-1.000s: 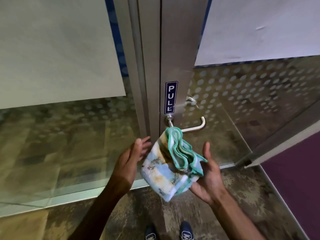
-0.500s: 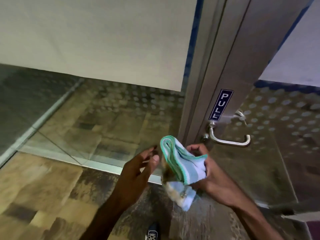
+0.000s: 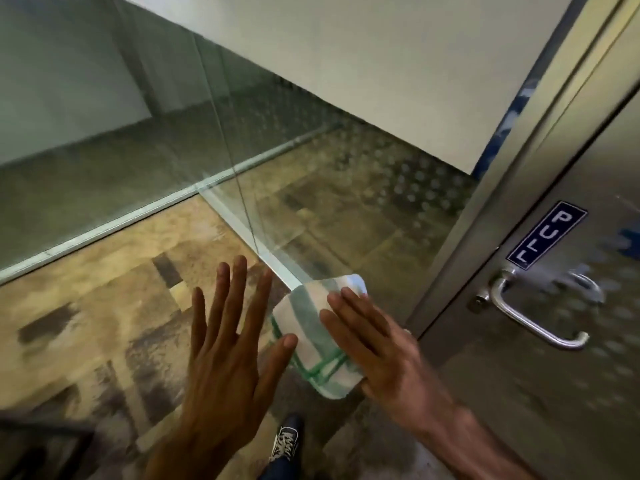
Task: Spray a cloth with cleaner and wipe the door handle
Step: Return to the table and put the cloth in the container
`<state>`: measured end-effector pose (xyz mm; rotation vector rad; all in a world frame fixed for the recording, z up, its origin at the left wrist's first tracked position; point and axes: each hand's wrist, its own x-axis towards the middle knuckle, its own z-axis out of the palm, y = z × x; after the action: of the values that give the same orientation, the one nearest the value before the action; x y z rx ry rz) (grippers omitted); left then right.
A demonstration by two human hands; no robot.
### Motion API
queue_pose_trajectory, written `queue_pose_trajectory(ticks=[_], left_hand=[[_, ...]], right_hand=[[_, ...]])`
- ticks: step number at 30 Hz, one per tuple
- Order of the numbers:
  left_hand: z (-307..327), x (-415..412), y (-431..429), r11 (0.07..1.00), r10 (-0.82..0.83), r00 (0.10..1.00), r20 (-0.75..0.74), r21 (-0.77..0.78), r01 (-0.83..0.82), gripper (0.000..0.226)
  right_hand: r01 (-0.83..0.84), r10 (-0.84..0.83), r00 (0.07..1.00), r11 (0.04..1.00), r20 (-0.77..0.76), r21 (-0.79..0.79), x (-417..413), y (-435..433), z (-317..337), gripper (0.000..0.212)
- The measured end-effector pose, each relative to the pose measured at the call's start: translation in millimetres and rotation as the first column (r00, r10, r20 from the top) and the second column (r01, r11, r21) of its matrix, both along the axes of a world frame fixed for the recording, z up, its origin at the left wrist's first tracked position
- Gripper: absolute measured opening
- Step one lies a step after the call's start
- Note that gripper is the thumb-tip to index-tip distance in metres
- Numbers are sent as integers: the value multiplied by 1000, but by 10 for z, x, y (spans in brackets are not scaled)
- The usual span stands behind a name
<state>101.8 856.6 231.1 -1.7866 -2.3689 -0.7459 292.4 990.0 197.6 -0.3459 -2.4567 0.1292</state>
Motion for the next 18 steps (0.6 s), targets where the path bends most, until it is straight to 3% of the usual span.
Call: queue_pose_trajectory(ticks=[3, 6, 9, 12, 15, 18], left_hand=[[-75, 16, -454, 986, 153, 987, -48, -66, -156, 78], [-169, 28, -949, 930, 330, 940, -89, -140, -339, 82], [-207, 71, -1322, 895, 411, 906, -97, -143, -421, 82], [-216, 126, -1832, 822, 549, 831, -86, -125, -556, 81], [-270, 209, -2340, 713, 688, 722, -76, -117, -692, 81], [-284, 308, -2882, 611, 780, 621, -84, -114, -783, 81]], right_hand=[[-83, 84, 996, 988, -5, 128, -196, -155, -168, 56], [-163, 176, 982, 973, -71, 163, -479, -381, -269, 44], [-219, 233, 970, 961, -69, 166, -640, -563, -319, 46], [-329, 347, 933, 931, -96, 159, -844, -957, -270, 30], [-439, 452, 883, 891, -129, 117, -1020, -1388, -219, 44], [-548, 555, 824, 832, -114, 88, -1155, -1822, -282, 44]])
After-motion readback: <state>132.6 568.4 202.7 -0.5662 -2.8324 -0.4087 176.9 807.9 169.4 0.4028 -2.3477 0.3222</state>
